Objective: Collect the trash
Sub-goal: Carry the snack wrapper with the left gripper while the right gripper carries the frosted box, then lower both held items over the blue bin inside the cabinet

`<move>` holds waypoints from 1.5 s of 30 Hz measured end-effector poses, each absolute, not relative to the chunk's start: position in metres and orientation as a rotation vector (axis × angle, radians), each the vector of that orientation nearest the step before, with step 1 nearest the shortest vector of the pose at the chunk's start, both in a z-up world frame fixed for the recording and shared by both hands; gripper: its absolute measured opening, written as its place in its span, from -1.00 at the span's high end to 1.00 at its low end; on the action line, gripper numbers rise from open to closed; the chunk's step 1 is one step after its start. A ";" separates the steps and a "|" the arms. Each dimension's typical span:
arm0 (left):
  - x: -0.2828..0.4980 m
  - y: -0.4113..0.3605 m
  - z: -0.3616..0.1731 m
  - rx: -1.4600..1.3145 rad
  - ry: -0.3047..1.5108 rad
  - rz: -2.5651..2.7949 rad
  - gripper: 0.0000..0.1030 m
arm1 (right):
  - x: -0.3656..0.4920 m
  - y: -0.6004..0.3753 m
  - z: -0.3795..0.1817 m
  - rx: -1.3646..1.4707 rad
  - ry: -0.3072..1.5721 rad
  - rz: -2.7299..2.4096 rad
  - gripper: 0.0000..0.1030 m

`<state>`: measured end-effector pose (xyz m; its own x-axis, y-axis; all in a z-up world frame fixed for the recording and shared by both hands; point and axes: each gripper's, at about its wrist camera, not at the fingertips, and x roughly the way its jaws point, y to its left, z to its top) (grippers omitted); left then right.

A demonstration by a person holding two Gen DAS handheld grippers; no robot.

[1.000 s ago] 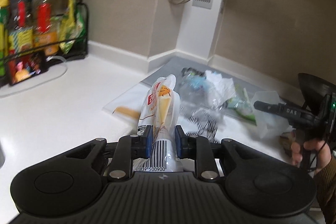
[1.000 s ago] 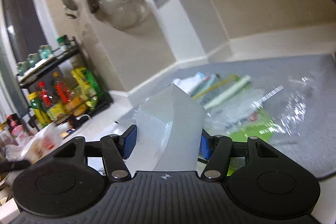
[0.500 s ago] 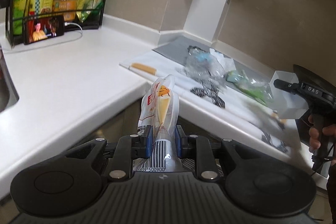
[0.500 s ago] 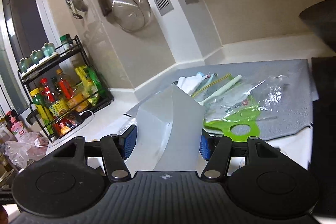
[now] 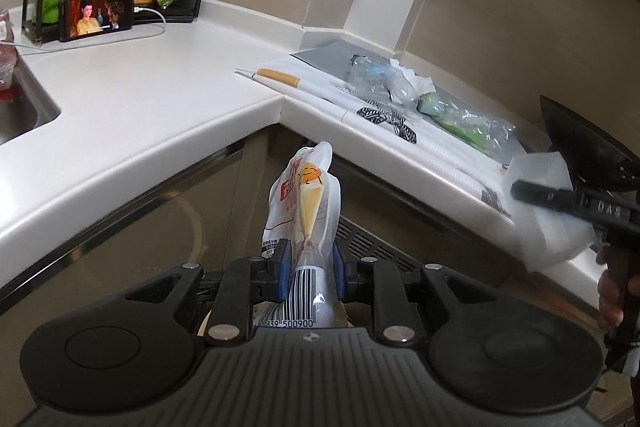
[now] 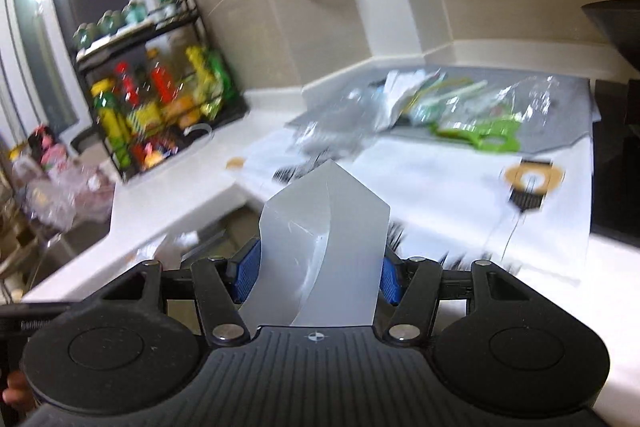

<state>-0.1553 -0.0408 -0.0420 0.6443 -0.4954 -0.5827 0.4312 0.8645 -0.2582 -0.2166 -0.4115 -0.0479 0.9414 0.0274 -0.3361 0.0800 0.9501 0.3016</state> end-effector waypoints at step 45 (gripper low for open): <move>-0.155 -0.059 -0.118 0.037 0.887 -0.465 0.54 | -0.167 -0.341 -0.141 0.260 0.710 0.088 -0.20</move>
<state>-0.1553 -0.0590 -0.1177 0.5393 -0.3761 -0.7535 0.4066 0.8998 -0.1581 -0.1672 -0.3413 -0.1413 0.7562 0.1679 -0.6325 0.0082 0.9640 0.2656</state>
